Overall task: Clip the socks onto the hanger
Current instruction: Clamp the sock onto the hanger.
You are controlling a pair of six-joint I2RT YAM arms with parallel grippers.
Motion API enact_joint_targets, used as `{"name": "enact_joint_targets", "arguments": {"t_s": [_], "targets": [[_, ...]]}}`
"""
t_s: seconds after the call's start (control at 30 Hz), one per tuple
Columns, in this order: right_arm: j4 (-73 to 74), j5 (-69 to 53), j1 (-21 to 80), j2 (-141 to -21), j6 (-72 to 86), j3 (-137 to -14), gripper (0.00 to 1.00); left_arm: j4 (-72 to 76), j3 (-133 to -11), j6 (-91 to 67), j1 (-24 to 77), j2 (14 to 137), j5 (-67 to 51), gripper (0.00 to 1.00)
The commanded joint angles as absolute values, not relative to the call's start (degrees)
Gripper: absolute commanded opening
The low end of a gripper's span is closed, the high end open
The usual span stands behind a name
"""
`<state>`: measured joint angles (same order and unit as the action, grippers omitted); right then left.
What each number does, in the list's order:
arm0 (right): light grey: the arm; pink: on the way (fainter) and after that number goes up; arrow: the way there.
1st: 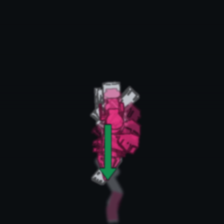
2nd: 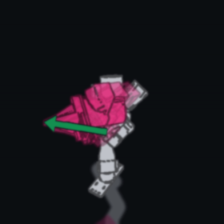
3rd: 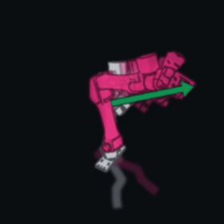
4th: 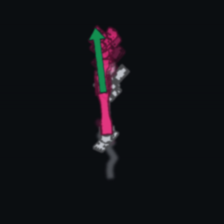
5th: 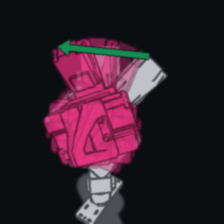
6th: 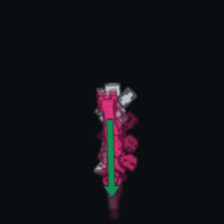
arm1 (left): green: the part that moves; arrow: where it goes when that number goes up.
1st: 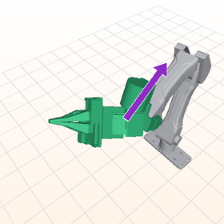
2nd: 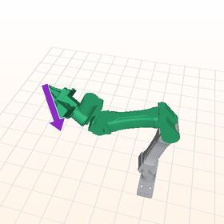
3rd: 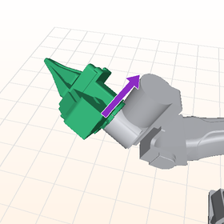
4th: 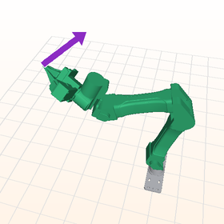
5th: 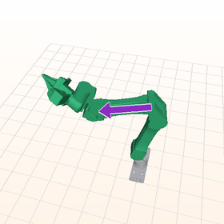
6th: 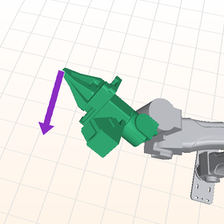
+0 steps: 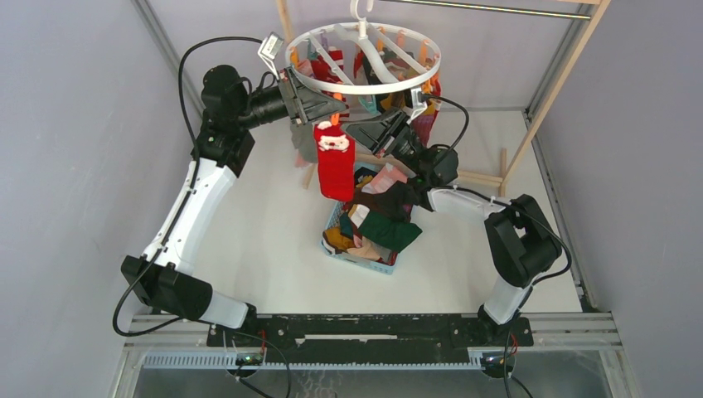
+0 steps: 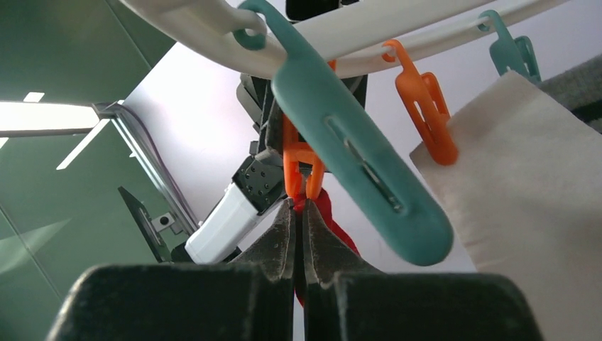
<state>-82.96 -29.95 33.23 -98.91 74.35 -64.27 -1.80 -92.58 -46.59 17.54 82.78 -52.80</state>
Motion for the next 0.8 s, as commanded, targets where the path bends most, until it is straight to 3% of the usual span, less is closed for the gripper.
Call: {"name": "enact_joint_targets", "arguments": {"t_s": [0.0, 0.77], "targets": [[-87.1, -29.1, 33.8, -98.8, 75.3, -67.0, 0.00, -0.3, -91.6, -47.3, 17.4, 80.5, -55.2, 0.00], [-87.0, -29.9, 34.2, -100.2, 76.1, -67.7, 0.00, 2.6, -91.5, -49.5, 17.5, 80.5, -55.7, 0.00]]}}
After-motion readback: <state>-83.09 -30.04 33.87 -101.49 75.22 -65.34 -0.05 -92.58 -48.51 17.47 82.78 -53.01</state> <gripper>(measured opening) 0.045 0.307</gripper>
